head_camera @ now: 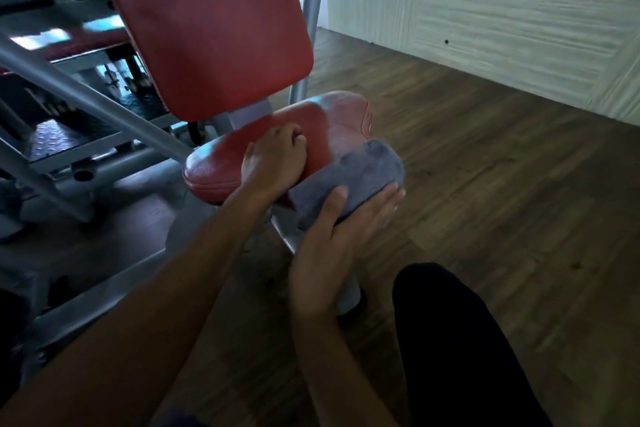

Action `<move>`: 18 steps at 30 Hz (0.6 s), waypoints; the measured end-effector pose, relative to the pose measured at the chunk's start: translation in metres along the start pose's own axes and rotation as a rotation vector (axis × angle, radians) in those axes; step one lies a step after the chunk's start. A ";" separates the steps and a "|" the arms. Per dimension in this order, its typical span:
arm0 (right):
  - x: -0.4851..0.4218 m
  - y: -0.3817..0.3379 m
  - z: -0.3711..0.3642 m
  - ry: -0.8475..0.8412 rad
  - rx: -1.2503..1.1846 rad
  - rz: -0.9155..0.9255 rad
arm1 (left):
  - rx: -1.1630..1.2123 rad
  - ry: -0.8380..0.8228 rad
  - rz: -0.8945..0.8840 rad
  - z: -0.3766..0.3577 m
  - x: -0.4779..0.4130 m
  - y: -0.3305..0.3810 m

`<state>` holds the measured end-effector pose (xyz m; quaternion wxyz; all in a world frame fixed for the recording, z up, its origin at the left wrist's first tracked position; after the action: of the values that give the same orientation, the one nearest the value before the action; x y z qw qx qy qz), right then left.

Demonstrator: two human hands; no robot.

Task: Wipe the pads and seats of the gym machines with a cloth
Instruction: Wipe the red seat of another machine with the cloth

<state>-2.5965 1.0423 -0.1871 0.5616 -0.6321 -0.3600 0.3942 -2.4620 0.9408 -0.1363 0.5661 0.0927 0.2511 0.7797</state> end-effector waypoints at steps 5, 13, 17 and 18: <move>0.044 0.007 -0.006 -0.126 0.113 0.165 | 0.013 -0.023 -0.014 -0.001 0.000 -0.004; -0.013 -0.004 0.011 -0.029 -0.084 0.009 | -0.012 -0.032 -0.015 -0.002 -0.002 0.001; -0.044 -0.012 0.020 -0.120 -0.087 -0.046 | -0.032 -0.100 0.042 -0.003 -0.012 0.007; -0.058 -0.013 0.021 -0.165 -0.070 -0.063 | -0.030 -0.112 0.070 -0.003 -0.016 0.010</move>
<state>-2.6405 1.0001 -0.1703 0.5197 -0.6051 -0.4385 0.4142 -2.4656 0.9226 -0.1317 0.5529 0.1367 0.2038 0.7963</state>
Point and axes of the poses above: each hand's wrist, its own x-axis away from the middle knuckle, its own z-axis out of the back of the hand, y = z × x, the point moved 7 cm from there along -x, towards the middle knuckle, and after that the axes turned 2 degrees about x, right-handed, at the moved point
